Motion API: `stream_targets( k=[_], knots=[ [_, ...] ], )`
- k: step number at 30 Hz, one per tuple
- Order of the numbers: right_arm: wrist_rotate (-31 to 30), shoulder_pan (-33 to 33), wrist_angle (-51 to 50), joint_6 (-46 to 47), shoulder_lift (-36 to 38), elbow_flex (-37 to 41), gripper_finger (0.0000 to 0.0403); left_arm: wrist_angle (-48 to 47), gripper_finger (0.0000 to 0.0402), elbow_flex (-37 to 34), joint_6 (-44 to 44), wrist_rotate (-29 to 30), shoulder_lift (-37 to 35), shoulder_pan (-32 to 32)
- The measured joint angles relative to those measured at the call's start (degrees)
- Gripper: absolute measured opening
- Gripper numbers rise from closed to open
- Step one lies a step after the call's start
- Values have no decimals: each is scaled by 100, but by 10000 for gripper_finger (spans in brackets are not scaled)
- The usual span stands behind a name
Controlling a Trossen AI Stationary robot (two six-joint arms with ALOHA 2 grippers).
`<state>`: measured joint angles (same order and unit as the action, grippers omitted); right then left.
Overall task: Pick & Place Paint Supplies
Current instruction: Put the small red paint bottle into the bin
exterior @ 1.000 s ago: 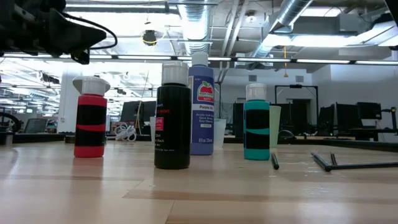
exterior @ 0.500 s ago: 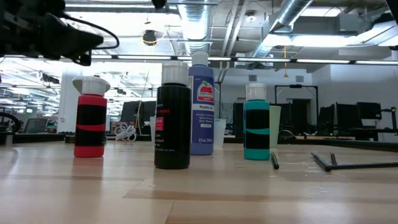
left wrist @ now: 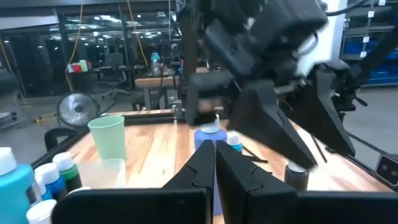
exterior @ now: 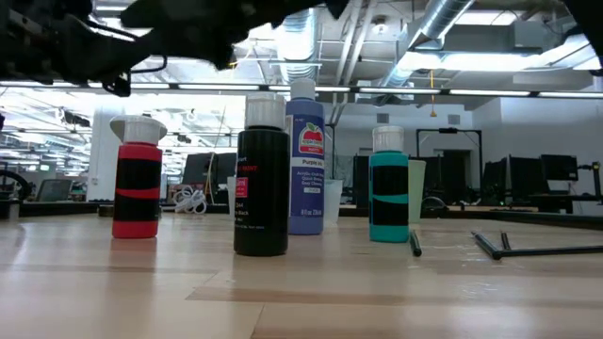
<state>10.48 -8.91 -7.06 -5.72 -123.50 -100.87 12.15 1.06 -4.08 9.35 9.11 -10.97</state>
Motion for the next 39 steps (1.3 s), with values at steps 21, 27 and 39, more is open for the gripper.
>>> stream_targets(
  k=[21, 27, 39],
  knots=[
    [-181, 13, -521, 134, -446, -218, 216, -429, 1, -63, 1, -82, -19, 73],
    [-181, -1, -557, 123, -444, -218, 217, -427, 2, -63, 3, -82, 91, 73],
    [-171, -25, -601, 63, -732, -195, 217, -394, 2, -66, 5, -84, 113, 73]
  ],
)
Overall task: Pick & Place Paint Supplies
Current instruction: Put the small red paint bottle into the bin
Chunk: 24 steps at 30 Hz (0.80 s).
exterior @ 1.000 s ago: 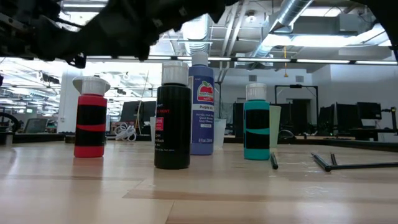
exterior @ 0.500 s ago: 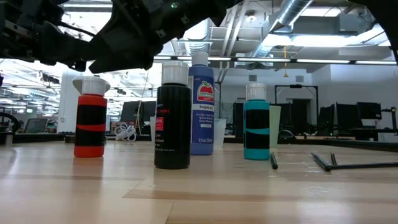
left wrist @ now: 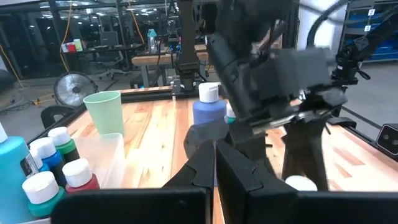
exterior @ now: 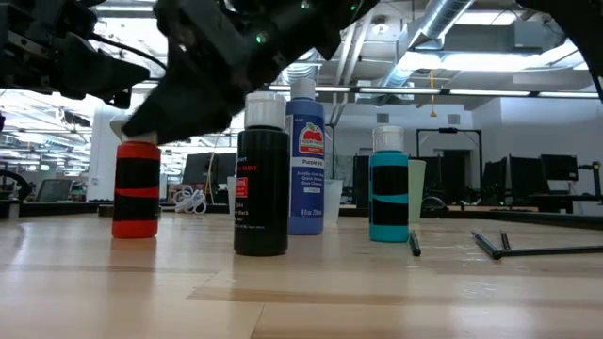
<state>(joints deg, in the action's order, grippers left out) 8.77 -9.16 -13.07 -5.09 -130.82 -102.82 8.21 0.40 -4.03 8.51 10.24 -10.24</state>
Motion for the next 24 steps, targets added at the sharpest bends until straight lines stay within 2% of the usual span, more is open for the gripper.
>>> stream_targets(
  k=[10, 13, 18, 24],
  knots=[
    [14, -75, 23, 1, -76, -29, 211, 14, 2, -2, 1, 0, 0, 0],
    [13, -75, -64, 5, -49, -29, 184, 37, 2, -2, 0, 0, 0, 0],
    [13, -75, -247, 1, -27, -31, 108, 59, 2, -2, 0, 0, 0, 0],
    [-4, -75, -277, 186, -27, -31, 105, 88, 2, -2, 1, 0, 0, 0]
  ],
)
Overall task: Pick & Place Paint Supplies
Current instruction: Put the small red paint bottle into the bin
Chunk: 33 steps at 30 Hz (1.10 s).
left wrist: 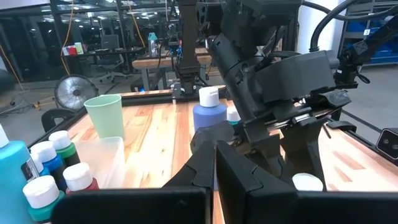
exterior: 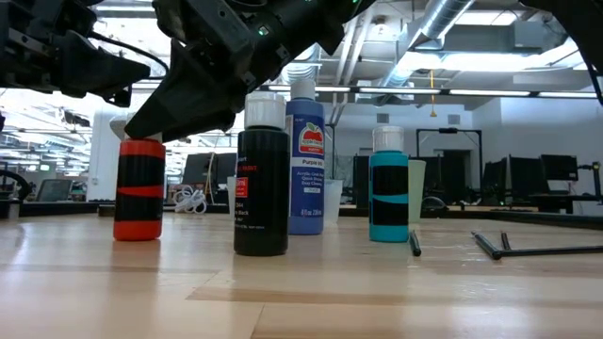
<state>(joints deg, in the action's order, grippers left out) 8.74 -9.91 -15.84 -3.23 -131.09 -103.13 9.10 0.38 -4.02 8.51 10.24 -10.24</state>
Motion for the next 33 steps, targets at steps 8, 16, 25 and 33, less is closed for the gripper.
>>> stream_targets(
  k=[8, 16, 25, 33],
  knots=[
    [-17, 97, -303, -22, 122, -73, 105, 40, 2, -2, -1, 0, 0, 0],
    [-3, 146, -559, -340, 469, -376, 105, 60, 2, -2, 0, 0, 0, 0],
    [14, 233, -954, -437, 1095, -365, 105, 123, 2, -2, 1, 0, 93, 0],
    [12, 263, -1059, -432, 1453, -358, 105, 147, 2, -2, 1, 0, 162, 0]
  ],
)
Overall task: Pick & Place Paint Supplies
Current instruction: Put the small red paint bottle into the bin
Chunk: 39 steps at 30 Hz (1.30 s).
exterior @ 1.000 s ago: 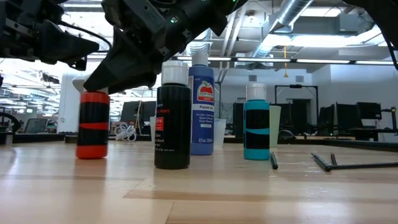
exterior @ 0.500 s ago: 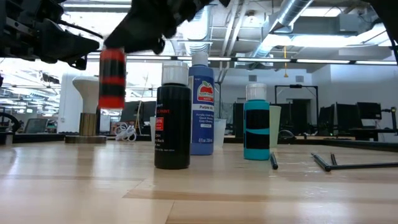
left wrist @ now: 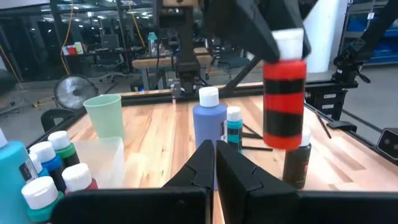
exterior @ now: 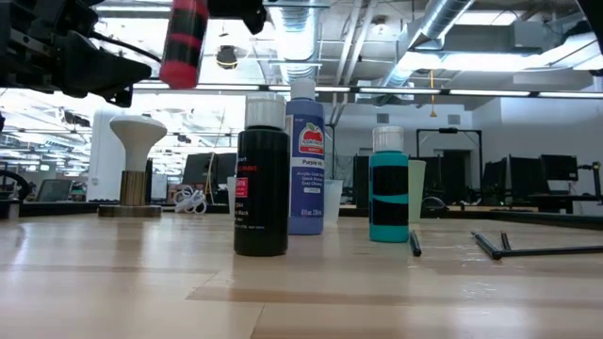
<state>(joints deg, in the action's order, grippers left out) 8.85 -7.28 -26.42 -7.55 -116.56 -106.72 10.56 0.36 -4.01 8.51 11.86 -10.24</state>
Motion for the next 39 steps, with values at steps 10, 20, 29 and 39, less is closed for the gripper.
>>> stream_targets(
  k=[10, 20, 29, 39],
  knots=[
    [-19, 120, -538, -123, 621, 2, 105, 44, 2, 0, 0, 0, 60, 0],
    [-170, 580, -1119, -208, 1570, 2, 105, 74, 2, 0, 0, 0, 68, 0],
    [-633, 1639, -1743, -357, 1843, 42, 105, 102, 2, 0, 0, -1, 68, 0],
    [-280, 2594, -382, -249, 1837, 1489, 105, 112, 2, 0, 0, -2, 68, 0]
  ],
)
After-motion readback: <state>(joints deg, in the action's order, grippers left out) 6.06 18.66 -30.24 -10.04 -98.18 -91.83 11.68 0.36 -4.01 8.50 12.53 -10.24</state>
